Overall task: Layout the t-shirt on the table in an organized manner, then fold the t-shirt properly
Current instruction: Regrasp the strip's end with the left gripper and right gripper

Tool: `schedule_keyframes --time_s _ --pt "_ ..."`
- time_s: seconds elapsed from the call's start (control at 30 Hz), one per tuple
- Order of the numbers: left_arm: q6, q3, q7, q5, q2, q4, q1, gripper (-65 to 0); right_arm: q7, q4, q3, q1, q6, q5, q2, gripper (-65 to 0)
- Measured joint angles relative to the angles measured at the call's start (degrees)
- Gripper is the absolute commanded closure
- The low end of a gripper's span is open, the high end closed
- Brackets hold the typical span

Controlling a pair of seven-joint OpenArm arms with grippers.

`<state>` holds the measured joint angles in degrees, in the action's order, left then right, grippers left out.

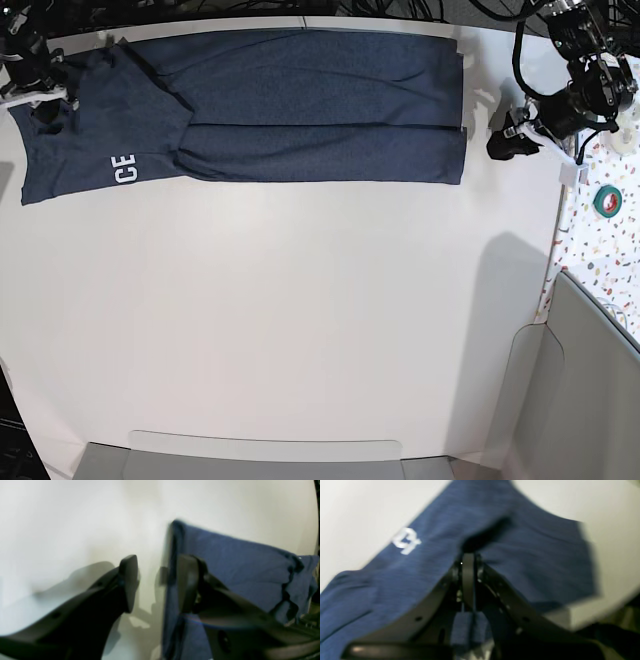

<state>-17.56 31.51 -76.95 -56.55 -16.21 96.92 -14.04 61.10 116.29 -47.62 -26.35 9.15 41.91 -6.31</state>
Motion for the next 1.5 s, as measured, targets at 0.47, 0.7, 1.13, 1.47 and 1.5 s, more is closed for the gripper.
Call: schedule_keyframes --time_s 0.47,0.7,1.13,1.47,1.5 --pt "-0.2 0.0 -0.3 -18.7 0.6 -9.4 -8.7 -26.1 0.2 0.0 8.7 3.1 0.0 -0.1 0.0 0.0" --pt "-0.3 0.0 0.2 -20.9 0.6 -11.6 -8.7 -32.7 0.0 0.0 8.7 3.2 0.0 -0.2 0.0 0.0" --pt "-1.0 -2.4 1.9 -22.7 3.7 -11.2 -8.2 -40.7 -0.2 0.0 12.1 4.2 0.0 -0.2 1.9 0.0" --pt "-0.7 -2.5 3.2 -22.3 5.9 -11.1 -8.2 -40.7 0.1 0.0 12.2 6.3 0.0 -0.2 2.8 0.0" --pt "-0.6 -2.7 4.0 -22.3 5.9 -11.0 -8.4 -40.7 0.0 0.0 12.2 6.4 0.0 -0.2 2.8 0.0"
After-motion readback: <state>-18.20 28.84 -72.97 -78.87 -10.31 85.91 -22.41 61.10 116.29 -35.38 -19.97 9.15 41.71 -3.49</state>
